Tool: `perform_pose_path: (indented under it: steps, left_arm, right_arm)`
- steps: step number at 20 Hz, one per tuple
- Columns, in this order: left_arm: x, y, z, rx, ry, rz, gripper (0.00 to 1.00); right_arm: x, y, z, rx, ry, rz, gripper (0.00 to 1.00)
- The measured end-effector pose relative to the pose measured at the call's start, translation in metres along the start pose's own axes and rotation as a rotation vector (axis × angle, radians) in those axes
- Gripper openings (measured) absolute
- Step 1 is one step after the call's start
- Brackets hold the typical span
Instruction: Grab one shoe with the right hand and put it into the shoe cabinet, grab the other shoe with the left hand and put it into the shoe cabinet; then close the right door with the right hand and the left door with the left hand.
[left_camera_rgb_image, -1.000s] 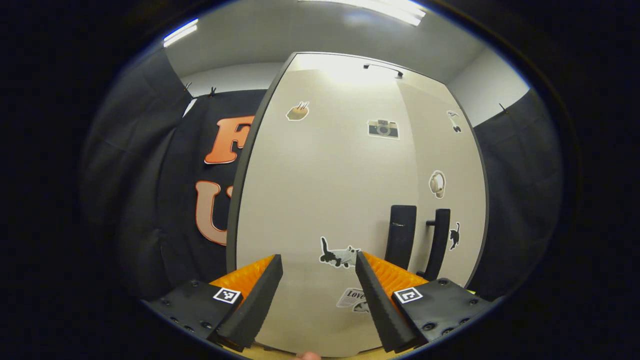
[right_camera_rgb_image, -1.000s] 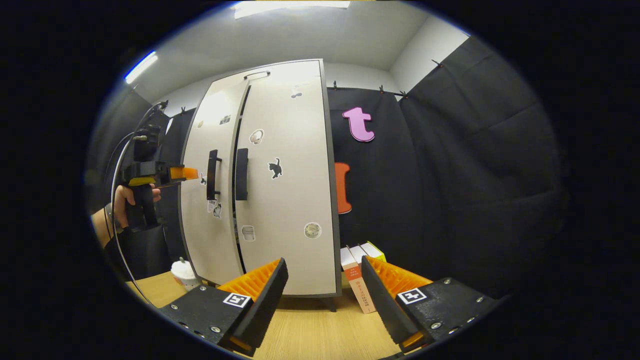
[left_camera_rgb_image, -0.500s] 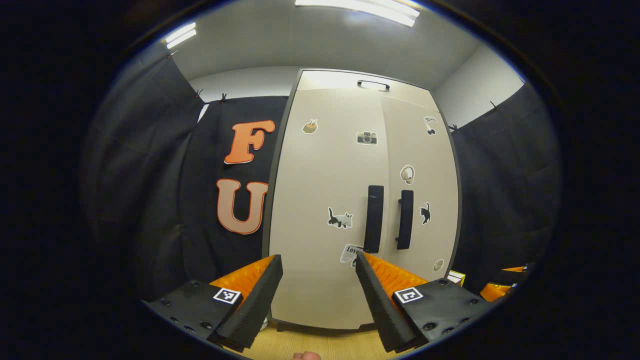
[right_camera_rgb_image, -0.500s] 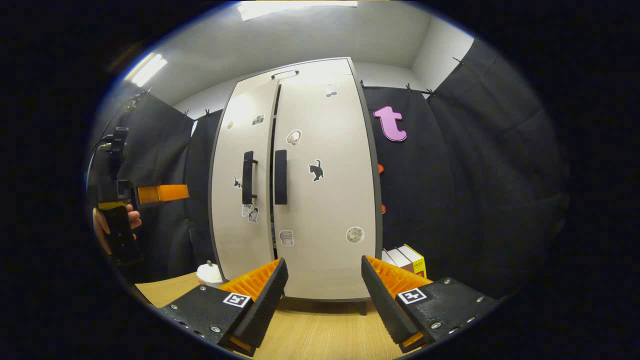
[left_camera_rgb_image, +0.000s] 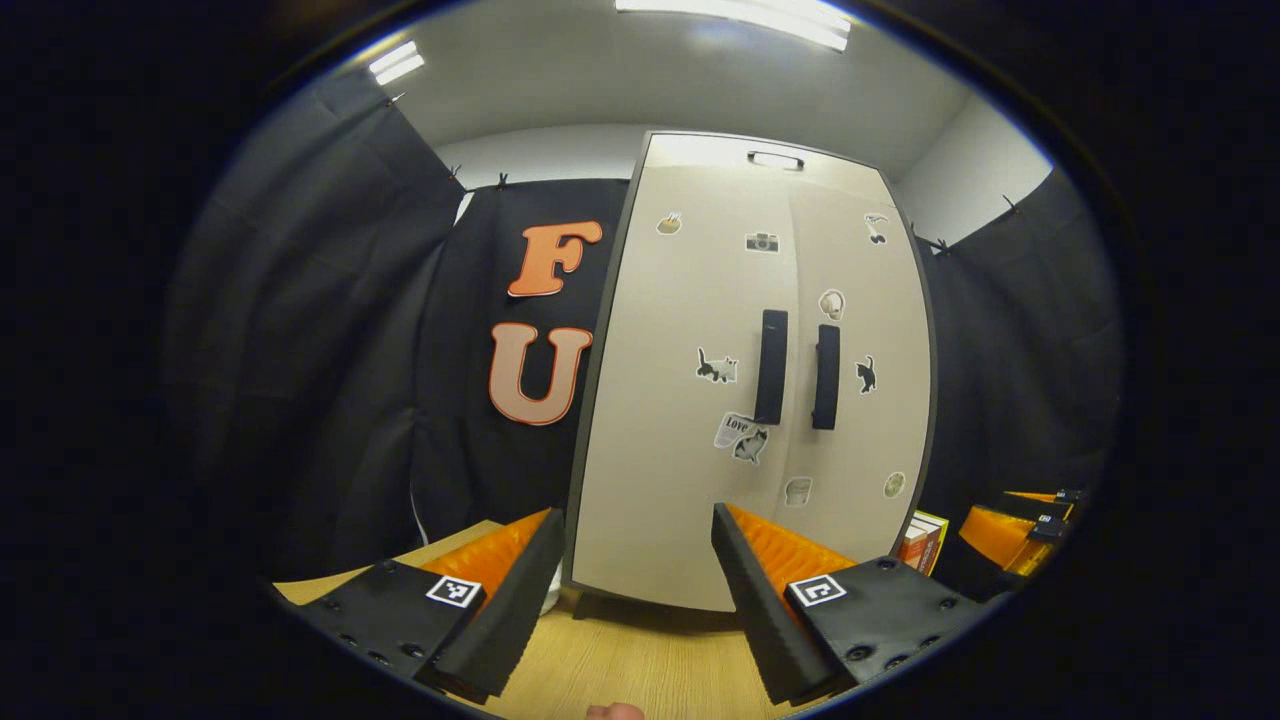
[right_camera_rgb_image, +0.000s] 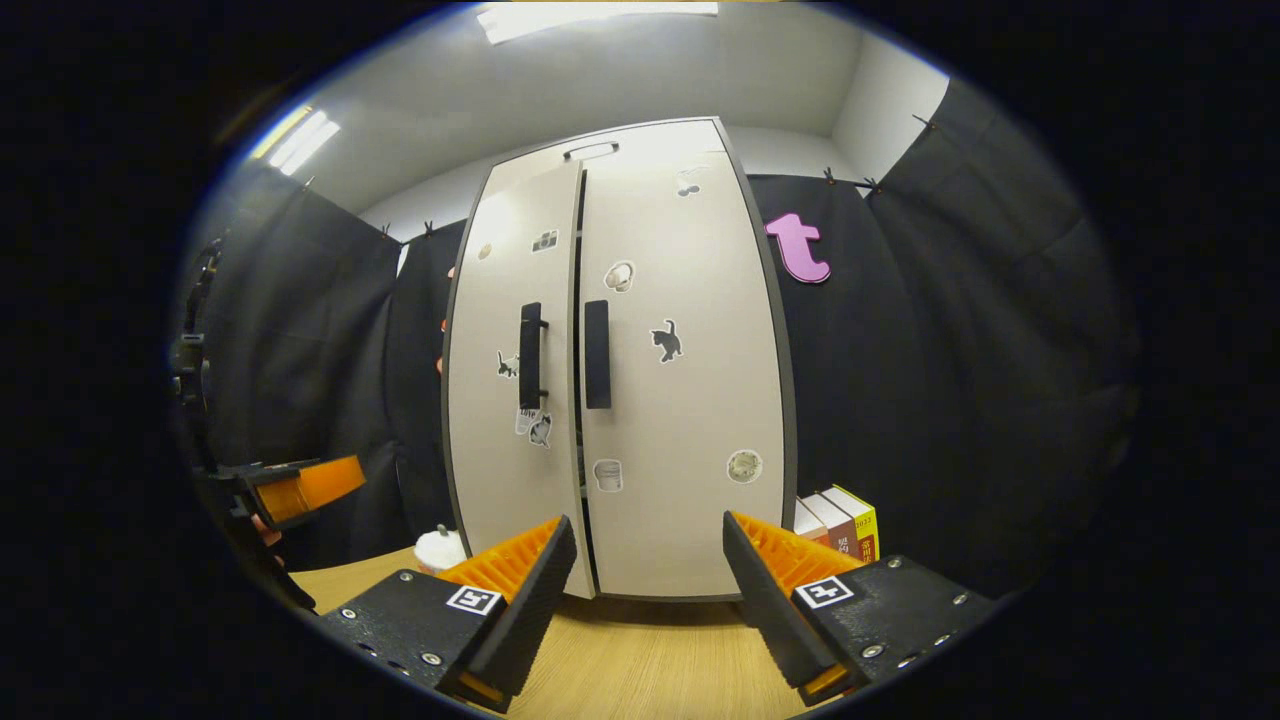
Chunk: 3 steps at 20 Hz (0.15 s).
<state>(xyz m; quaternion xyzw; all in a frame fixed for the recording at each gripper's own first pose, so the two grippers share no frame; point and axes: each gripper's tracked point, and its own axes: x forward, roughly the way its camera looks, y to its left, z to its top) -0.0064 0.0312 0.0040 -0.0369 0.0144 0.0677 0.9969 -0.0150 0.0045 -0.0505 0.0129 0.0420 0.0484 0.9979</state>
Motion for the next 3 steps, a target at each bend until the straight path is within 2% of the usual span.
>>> perform_pose_path:
  steps: [3]
  left_arm:
    - [-0.0052, 0.0027, 0.0020, 0.037, -0.023, 0.002, 0.96]
  right_arm:
    - [-0.0052, -0.0052, -0.0032, -0.002, 0.006, -0.020, 0.91]
